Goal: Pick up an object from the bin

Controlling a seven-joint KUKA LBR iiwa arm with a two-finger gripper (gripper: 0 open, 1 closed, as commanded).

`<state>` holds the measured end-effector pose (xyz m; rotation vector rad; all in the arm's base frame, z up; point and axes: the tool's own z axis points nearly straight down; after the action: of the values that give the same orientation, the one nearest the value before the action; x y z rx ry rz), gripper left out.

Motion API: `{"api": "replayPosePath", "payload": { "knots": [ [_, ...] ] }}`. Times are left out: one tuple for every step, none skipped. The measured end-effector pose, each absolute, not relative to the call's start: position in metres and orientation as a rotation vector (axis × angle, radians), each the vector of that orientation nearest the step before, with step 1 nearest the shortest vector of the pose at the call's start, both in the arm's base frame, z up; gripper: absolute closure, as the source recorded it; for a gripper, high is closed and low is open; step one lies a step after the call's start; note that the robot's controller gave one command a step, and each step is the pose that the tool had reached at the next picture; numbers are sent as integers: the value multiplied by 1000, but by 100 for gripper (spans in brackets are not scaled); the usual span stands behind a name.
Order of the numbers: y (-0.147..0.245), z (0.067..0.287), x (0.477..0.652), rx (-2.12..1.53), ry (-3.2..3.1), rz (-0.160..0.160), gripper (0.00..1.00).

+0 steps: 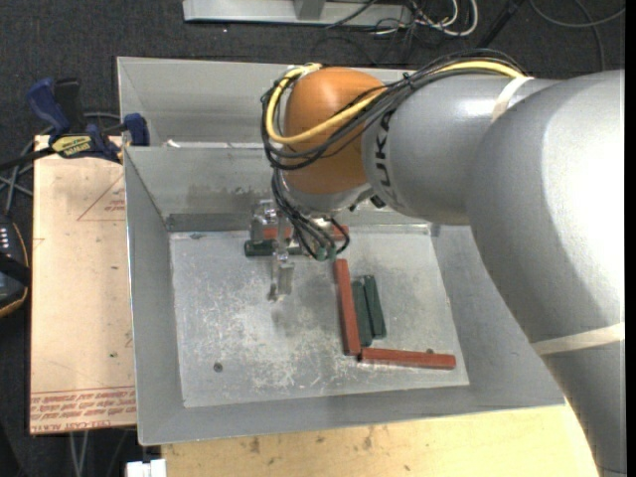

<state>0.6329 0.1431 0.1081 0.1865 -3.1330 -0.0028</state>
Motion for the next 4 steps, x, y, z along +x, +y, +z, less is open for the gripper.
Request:
{"api": "replayPosePath", "payload": {
  "knots": [
    [115, 119, 647, -110, -3143, -3, 0],
    [98, 68, 650, -12, -3145, -3, 0],
    [109, 76, 653, -536, -3106, -6, 100],
    [109, 76, 653, -535, -3106, -6, 100]
  ]
}}
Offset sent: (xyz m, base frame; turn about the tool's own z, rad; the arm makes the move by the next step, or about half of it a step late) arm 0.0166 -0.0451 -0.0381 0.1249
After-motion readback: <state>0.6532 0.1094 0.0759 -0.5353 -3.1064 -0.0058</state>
